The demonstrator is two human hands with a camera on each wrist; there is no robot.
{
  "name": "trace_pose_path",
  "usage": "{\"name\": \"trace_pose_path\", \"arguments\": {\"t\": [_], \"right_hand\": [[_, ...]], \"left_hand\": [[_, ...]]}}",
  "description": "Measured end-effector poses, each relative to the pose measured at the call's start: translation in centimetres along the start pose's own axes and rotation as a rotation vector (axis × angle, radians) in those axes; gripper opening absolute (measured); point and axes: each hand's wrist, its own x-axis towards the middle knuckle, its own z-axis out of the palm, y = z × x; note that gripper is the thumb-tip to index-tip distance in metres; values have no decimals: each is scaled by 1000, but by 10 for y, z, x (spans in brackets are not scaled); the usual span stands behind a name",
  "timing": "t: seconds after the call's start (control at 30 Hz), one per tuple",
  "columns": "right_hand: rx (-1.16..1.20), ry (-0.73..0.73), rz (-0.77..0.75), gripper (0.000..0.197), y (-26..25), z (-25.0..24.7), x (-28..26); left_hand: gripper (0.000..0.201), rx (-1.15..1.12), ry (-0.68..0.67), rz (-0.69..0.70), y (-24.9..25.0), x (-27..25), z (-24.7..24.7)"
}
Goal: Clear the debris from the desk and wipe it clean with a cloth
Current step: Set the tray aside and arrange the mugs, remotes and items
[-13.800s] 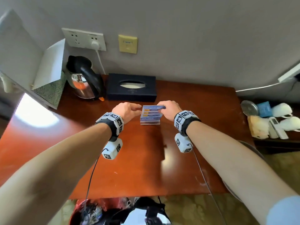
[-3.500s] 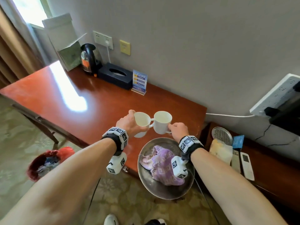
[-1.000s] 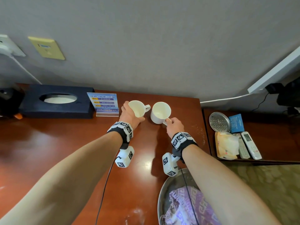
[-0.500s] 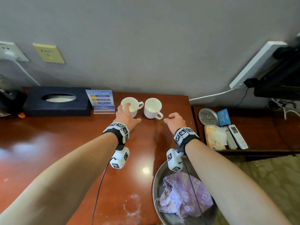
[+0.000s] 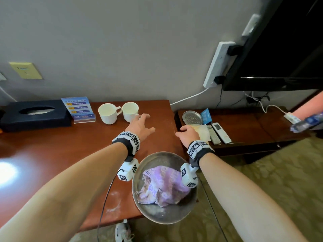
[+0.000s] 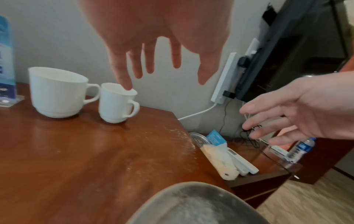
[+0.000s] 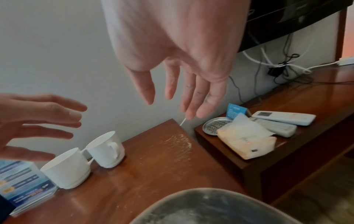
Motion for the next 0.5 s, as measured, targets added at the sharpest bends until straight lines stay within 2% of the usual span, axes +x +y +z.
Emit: {"name": "trace_pose_path", "arguments": {"t": [0.3,0.5], "right_hand": [[-34,14,54,38,143,-112,-50],[8,40,107,40,203,-164,-50]], "left_hand": [[52,17,-64,95,121,-81,106],[54,42,-116,132,177,-101,157]]}}
